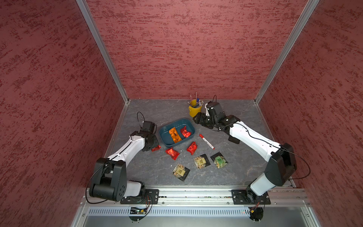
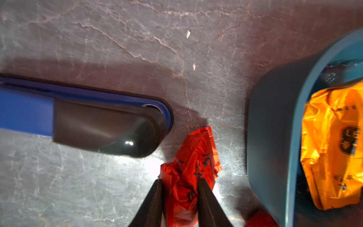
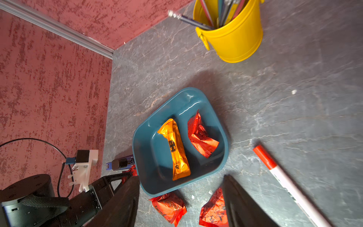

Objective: Put the tea bags into the storage box
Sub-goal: Pick up the tea bag from the center of the board.

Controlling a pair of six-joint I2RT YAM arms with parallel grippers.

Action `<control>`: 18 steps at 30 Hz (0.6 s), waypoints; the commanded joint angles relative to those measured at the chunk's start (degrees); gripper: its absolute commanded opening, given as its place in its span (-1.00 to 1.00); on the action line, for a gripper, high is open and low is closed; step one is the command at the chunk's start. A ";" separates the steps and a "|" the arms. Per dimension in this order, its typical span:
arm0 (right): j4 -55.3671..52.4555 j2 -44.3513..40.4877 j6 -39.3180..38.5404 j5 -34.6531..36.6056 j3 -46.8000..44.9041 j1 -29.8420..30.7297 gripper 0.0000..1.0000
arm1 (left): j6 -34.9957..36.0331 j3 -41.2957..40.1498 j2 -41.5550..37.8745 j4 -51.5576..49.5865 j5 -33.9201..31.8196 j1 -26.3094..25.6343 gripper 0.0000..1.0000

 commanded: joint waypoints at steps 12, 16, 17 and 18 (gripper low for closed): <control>-1.89 -5.80 -0.78 2.07 -5.20 -2.86 0.41 | -0.96 4.35 -7.18 -8.69 -1.28 -1.22 -0.41; -1.71 -7.24 -0.51 2.19 -7.54 -3.55 0.41 | -1.24 7.24 -10.24 -13.15 -1.99 -1.62 -0.41; -2.06 -7.49 -0.48 2.39 -8.12 -3.86 0.41 | -1.07 8.38 -10.47 -14.08 -1.99 -1.78 -0.41; -2.49 -7.77 -0.46 2.58 -8.44 -4.12 0.41 | -1.02 9.52 -10.58 -14.72 -2.38 -2.13 -0.41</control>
